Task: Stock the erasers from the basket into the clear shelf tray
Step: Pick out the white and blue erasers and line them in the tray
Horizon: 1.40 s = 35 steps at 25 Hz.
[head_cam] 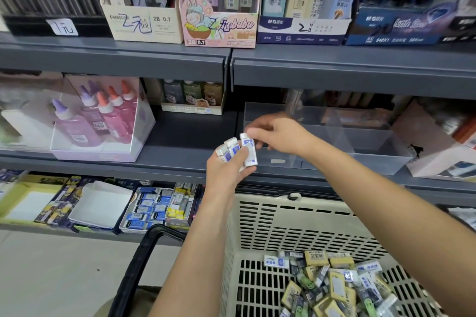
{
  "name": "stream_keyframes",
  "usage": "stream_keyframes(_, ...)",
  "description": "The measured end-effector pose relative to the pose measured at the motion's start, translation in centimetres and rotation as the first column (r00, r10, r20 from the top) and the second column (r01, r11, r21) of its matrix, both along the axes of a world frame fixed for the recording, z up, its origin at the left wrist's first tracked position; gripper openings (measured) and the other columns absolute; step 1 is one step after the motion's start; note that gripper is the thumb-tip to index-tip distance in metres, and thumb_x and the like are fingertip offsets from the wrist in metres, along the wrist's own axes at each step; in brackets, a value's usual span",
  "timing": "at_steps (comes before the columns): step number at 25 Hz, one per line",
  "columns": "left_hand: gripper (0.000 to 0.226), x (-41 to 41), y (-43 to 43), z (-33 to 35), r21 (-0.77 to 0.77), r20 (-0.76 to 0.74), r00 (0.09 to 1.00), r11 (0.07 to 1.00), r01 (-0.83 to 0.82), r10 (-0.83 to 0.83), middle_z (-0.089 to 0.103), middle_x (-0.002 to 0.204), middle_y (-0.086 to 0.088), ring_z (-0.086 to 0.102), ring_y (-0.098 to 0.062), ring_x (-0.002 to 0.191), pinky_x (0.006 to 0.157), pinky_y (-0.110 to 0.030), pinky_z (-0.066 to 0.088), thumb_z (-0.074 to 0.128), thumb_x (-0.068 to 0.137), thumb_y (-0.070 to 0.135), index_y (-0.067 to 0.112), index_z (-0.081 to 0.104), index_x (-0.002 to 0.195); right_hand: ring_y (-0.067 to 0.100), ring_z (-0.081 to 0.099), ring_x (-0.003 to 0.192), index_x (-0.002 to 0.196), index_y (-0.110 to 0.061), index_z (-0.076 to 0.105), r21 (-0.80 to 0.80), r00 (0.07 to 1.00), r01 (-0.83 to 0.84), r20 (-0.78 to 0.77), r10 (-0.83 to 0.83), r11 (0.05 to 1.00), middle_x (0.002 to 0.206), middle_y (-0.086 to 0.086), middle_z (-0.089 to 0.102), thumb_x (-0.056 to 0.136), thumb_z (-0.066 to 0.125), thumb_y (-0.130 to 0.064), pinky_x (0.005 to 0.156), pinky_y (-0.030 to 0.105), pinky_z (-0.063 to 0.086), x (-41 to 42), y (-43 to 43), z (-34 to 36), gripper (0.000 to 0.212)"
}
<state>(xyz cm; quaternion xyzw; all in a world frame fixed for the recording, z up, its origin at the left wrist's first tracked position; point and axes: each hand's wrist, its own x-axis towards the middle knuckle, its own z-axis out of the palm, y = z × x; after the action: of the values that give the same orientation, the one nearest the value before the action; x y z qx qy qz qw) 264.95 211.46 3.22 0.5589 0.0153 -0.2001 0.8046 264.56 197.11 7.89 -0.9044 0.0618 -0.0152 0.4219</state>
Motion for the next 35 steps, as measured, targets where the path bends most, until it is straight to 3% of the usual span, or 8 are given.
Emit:
stream_keyframes(3,0.020,-0.1,-0.1,-0.1,0.058,0.046,0.998,0.998,0.029,-0.032,0.069,0.094,-0.005,0.068,-0.014,0.082,0.063,-0.022,0.057,0.061,0.089,0.010,0.009,0.061,0.108,-0.008,0.057,0.050,0.093,-0.020,0.064,-0.033,1.000,-0.026,-0.001,0.026,0.999,0.070,-0.014,0.062,0.092,0.055,-0.020,0.047,0.009,0.044,-0.6,-0.4,0.3,0.009)
stream_keyframes(6,0.016,0.0,-0.3,-0.3,0.086,0.064,0.994,0.993,0.080,-0.086,0.070,0.096,-0.004,0.070,-0.013,0.080,0.059,-0.021,0.055,0.057,0.093,0.019,0.015,0.060,0.108,-0.002,0.055,0.045,0.093,-0.019,0.062,0.118,1.000,0.004,-0.003,-0.003,0.993,0.063,-0.006,0.059,0.094,0.051,-0.015,0.043,0.011,0.041,-0.9,-1.2,1.0,0.012)
stream_keyframes(13,0.006,0.2,-0.4,-1.2,0.219,0.177,0.979,0.974,0.063,-0.103,0.069,0.074,0.007,0.063,-0.006,0.061,0.060,-0.026,0.049,0.066,0.086,0.019,0.024,0.064,0.087,0.002,0.065,0.065,0.091,-0.022,0.067,0.286,0.999,-0.024,-0.038,0.036,0.958,0.081,-0.001,0.071,0.092,0.055,-0.025,0.055,0.014,0.049,-1.9,-0.8,0.6,0.012)
stream_keyframes(19,0.014,0.7,-0.7,-1.5,0.189,0.138,0.990,0.981,-0.043,0.017,0.068,0.061,0.009,0.063,-0.003,0.055,0.057,-0.025,0.051,0.056,0.087,0.009,0.022,0.052,0.090,0.004,0.065,0.050,0.074,-0.019,0.060,0.352,0.956,0.253,0.050,-0.288,0.901,0.074,0.007,0.068,0.087,0.059,-0.006,0.049,0.014,0.051,-0.4,-2.5,1.3,0.019)
stream_keyframes(24,0.019,0.7,-0.6,-1.6,0.114,0.116,0.990,0.989,-0.092,0.078,0.064,0.073,0.005,0.066,0.000,0.061,0.069,-0.024,0.056,0.054,0.088,0.002,0.021,0.057,0.090,0.016,0.067,0.075,0.075,-0.025,0.056,0.114,0.940,0.300,0.132,-0.314,0.947,0.081,0.005,0.067,0.089,0.057,-0.014,0.085,0.035,0.053,2.0,-3.1,0.6,0.018)
stream_keyframes(26,0.025,0.7,-0.6,-1.7,0.114,0.112,0.991,0.989,-0.089,0.076,0.067,0.071,0.010,0.067,0.003,0.063,0.078,-0.028,0.055,0.050,0.089,0.002,0.025,0.058,0.092,0.020,0.068,0.084,0.083,-0.022,0.058,0.062,0.949,0.282,0.130,-0.288,0.957,0.082,0.005,0.068,0.089,0.056,-0.013,0.086,0.033,0.053,2.6,-2.6,0.0,0.011)
stream_keyframes(29,0.022,0.8,-0.7,-1.7,0.121,0.108,0.991,0.989,-0.090,0.077,0.068,0.078,0.007,0.069,0.000,0.070,0.073,-0.026,0.057,0.049,0.091,0.004,0.024,0.054,0.096,0.017,0.069,0.081,0.084,-0.021,0.061,-0.017,0.971,0.230,0.075,-0.229,0.973,0.085,0.004,0.071,0.089,0.055,-0.014,0.067,0.016,0.052,3.1,-1.9,-0.9,0.010)
stream_keyframes(35,0.026,0.9,-0.4,-1.3,0.050,0.102,0.989,0.993,-0.109,0.104,0.069,0.075,0.007,0.070,-0.006,0.075,0.062,-0.020,0.055,0.050,0.090,-0.002,0.021,0.061,0.089,0.026,0.063,0.098,0.097,-0.015,0.068,-0.359,0.981,0.129,-0.090,-0.172,0.924,0.106,0.005,0.069,0.093,0.043,-0.013,0.088,0.034,0.050,3.6,-1.0,-2.3,0.025)
